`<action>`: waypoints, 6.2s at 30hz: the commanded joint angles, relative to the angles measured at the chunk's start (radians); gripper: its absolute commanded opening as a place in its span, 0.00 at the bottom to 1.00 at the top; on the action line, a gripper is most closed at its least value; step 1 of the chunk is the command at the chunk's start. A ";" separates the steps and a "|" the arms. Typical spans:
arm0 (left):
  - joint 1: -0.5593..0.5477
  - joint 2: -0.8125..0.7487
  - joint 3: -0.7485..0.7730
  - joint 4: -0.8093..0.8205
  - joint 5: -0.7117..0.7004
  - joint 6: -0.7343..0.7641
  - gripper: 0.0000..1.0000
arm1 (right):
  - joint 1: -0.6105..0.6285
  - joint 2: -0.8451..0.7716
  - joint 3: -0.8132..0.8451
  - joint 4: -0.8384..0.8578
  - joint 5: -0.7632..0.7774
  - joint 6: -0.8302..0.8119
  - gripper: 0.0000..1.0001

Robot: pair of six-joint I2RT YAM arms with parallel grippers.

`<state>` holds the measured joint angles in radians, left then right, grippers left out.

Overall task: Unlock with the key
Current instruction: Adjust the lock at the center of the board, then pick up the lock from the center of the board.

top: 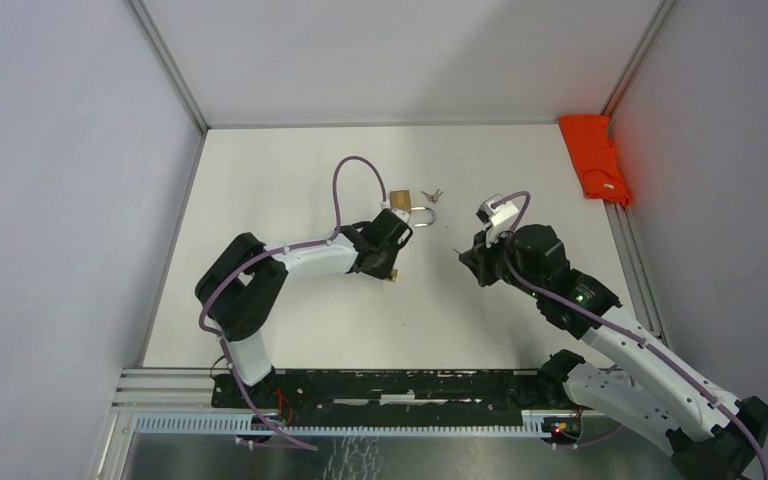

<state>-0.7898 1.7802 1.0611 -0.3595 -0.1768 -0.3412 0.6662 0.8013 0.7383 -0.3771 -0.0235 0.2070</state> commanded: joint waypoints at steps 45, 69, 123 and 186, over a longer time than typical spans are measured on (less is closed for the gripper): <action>0.024 0.070 0.038 0.060 0.017 -0.313 0.02 | -0.003 0.036 0.144 -0.024 0.110 -0.088 0.00; 0.017 -0.252 -0.018 0.178 0.156 0.098 0.44 | -0.003 0.010 0.121 -0.007 0.091 -0.066 0.00; -0.057 0.222 0.369 -0.121 0.167 0.570 0.49 | -0.004 -0.099 0.176 -0.064 0.148 -0.077 0.00; -0.216 -0.473 0.281 -0.387 0.380 0.612 0.08 | -0.030 0.119 0.372 -0.111 -0.265 -0.028 0.00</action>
<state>-0.9466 1.3529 1.3666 -0.6773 0.2325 0.1925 0.6487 0.9005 1.0607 -0.4946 -0.0917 0.1623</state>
